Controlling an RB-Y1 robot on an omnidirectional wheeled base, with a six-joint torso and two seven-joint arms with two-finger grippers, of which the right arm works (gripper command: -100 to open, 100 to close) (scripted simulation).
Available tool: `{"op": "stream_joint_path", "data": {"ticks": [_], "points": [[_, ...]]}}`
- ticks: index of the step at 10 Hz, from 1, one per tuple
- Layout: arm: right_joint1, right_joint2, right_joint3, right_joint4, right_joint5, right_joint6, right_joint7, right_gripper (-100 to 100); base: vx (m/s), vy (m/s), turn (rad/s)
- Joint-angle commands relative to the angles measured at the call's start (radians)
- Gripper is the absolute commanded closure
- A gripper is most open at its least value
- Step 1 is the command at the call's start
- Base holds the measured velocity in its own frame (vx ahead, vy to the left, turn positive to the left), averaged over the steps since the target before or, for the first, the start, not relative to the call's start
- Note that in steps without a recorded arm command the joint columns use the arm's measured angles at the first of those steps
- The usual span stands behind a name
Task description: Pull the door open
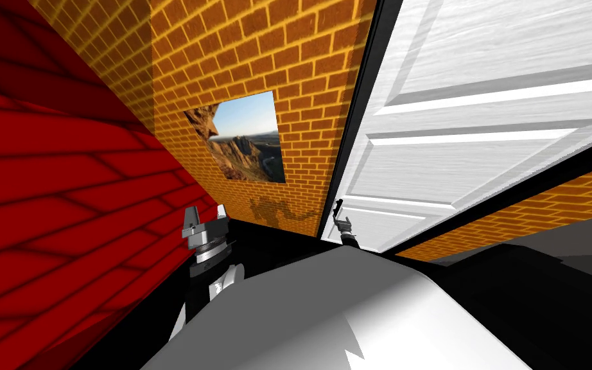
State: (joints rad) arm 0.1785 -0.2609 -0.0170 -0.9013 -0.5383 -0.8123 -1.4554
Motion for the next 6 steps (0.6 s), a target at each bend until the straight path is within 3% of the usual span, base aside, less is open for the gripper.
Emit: {"op": "stream_joint_path", "data": {"ticks": [1,4,5,6], "points": [[-0.006,0.004,-0.004,0.007,-0.001,-0.001,0.004,-100,0.179,-0.120,0.022],[-0.017,0.011,-0.010,0.019,-0.004,-0.003,0.010,-100,0.181,-0.129,0.031],[-0.014,0.011,-0.007,0.017,-0.003,-0.004,0.008,-100,0.046,-0.026,-0.012],[-0.014,0.011,-0.007,0.017,-0.003,-0.004,0.008,100,-0.023,0.018,0.018]]}}
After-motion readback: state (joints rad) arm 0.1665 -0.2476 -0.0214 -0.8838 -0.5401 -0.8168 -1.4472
